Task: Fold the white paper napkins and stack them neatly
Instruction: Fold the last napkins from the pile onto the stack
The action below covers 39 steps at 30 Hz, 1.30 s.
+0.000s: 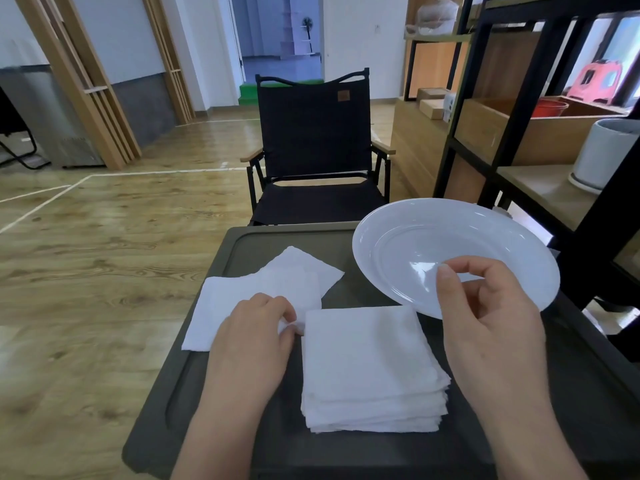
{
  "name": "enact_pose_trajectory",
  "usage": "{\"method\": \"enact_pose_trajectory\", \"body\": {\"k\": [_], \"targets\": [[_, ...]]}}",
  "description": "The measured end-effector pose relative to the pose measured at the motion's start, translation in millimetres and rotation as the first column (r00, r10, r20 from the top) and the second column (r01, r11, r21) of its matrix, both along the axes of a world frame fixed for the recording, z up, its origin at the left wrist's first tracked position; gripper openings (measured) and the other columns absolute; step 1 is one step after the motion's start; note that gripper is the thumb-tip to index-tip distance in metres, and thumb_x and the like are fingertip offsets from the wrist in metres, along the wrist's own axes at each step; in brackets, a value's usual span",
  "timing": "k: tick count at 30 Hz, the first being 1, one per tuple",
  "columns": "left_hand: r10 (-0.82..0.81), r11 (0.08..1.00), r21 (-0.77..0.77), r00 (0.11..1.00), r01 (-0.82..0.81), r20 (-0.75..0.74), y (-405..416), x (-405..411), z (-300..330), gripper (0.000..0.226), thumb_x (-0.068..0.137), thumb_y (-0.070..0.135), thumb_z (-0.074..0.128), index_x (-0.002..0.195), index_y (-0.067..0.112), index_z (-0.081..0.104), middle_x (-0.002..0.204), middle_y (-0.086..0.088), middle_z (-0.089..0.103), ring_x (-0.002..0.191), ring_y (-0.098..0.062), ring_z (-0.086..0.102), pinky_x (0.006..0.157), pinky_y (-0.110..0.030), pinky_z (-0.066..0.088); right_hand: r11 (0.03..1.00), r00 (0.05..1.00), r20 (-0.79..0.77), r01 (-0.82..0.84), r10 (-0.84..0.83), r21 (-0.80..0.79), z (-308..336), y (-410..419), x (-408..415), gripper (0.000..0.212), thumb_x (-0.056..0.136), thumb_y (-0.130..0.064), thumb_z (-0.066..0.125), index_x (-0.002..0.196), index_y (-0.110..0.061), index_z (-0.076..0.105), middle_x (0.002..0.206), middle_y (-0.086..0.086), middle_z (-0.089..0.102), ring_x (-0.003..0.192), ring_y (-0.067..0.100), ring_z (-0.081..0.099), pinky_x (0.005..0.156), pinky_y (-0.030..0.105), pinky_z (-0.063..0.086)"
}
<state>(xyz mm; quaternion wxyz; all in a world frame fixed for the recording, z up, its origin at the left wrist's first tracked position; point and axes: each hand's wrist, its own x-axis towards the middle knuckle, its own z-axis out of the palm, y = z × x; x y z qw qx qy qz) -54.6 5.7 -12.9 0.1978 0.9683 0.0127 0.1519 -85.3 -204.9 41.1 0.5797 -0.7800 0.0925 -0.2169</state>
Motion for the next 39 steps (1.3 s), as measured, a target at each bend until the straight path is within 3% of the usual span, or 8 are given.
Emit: {"method": "enact_pose_trajectory", "body": {"k": [14, 18, 22, 25, 28, 32, 36, 39], "targets": [[0.212, 0.85, -0.524, 0.944, -0.052, 0.251, 0, -15, 31, 0.016, 0.092, 0.024, 0.059, 0.08, 0.035, 0.062, 0.082, 0.021, 0.066, 0.083, 0.0, 0.061, 0.065, -0.015, 0.042, 0.991, 0.991, 0.003, -0.132, 0.132, 0.009, -2, -1, 1, 0.018, 0.084, -0.041, 0.06, 0.101, -0.04, 0.057, 0.084, -0.007, 0.068, 0.079, 0.004, 0.064, 0.066, 0.023, 0.051], [-0.03, 0.53, -0.8, 0.949, 0.282, 0.315, -13, -42, 76, 0.013, 0.092, 0.03, 0.051, 0.083, 0.024, 0.057, 0.076, -0.005, 0.063, 0.066, -0.023, 0.054, 0.062, -0.032, 0.043, 0.893, 0.894, -0.006, -0.448, 0.448, -0.04, 2, 7, -6, 0.056, 0.072, -0.05, 0.071, 0.12, -0.06, 0.043, 0.12, -0.03, 0.057, 0.111, -0.007, 0.055, 0.085, 0.021, 0.048], [-0.187, 0.234, -0.946, 0.966, 0.223, 0.181, -29, -54, 90, 0.013, 0.084, 0.031, 0.063, 0.086, 0.019, 0.066, 0.087, -0.007, 0.074, 0.075, -0.022, 0.069, 0.065, -0.041, 0.06, 0.823, 0.83, 0.025, -0.556, 0.557, 0.114, 5, 10, -8, 0.083, 0.073, -0.038, 0.082, 0.132, -0.062, 0.029, 0.12, -0.028, 0.064, 0.117, -0.002, 0.059, 0.099, 0.033, 0.046], [-0.176, 0.257, -0.963, 0.984, 0.077, 0.032, -33, -48, 77, 0.022, 0.079, 0.043, 0.059, 0.092, 0.028, 0.07, 0.099, -0.002, 0.076, 0.094, -0.025, 0.07, 0.083, -0.051, 0.056, 0.812, 0.829, 0.044, -0.555, 0.557, 0.181, 12, 9, -11, 0.083, 0.066, -0.027, 0.076, 0.137, -0.045, 0.036, 0.1, -0.01, 0.077, 0.097, 0.01, 0.073, 0.09, 0.043, 0.055], [-0.151, 0.33, -0.942, 0.989, 0.055, 0.005, -34, -45, 75, 0.033, 0.072, 0.064, 0.059, 0.104, 0.054, 0.061, 0.105, 0.01, 0.073, 0.102, -0.017, 0.068, 0.094, -0.048, 0.05, 0.834, 0.861, 0.049, -0.504, 0.507, 0.223, 15, 7, -12, 0.077, 0.065, -0.026, 0.073, 0.129, -0.054, 0.039, 0.088, -0.005, 0.079, 0.086, 0.012, 0.075, 0.08, 0.039, 0.058], [-0.261, 0.408, -0.895, 0.962, 0.18, 0.075, -30, -48, 81, 0.04, 0.069, 0.053, 0.068, 0.108, 0.056, 0.061, 0.073, -0.028, 0.058, 0.066, -0.024, 0.055, 0.074, -0.036, 0.045, 0.879, 0.898, 0.077, -0.441, 0.434, 0.18, 14, 3, -10, 0.076, 0.063, -0.033, 0.071, 0.123, -0.063, 0.037, 0.082, -0.004, 0.079, 0.083, 0.009, 0.075, 0.077, 0.032, 0.058], [-0.229, 0.522, -0.829, 0.969, 0.2, 0.089, -27, -46, 74, 0.02, 0.068, 0.035, 0.076, 0.088, 0.036, 0.076, 0.068, 0.003, 0.071, 0.067, -0.016, 0.065, 0.064, -0.014, 0.047, 0.879, 0.891, 0.076, -0.453, 0.447, 0.148, 13, -1, -8, 0.072, 0.067, -0.028, 0.073, 0.123, -0.062, 0.042, 0.085, -0.001, 0.078, 0.085, 0.014, 0.075, 0.08, 0.038, 0.058], [-0.117, 0.62, -0.77, 0.988, 0.15, 0.098, -24, -41, 65, 0.03, 0.073, 0.027, 0.079, 0.097, 0.043, 0.072, 0.075, 0.008, 0.068, 0.069, -0.014, 0.062, 0.065, -0.018, 0.049, 0.878, 0.882, 0.046, -0.471, 0.469, 0.083, 9, -3, -6, 0.059, 0.079, -0.012, 0.075, 0.116, -0.055, 0.058, 0.089, -0.002, 0.078, 0.087, 0.015, 0.074, 0.086, 0.044, 0.057]]}}
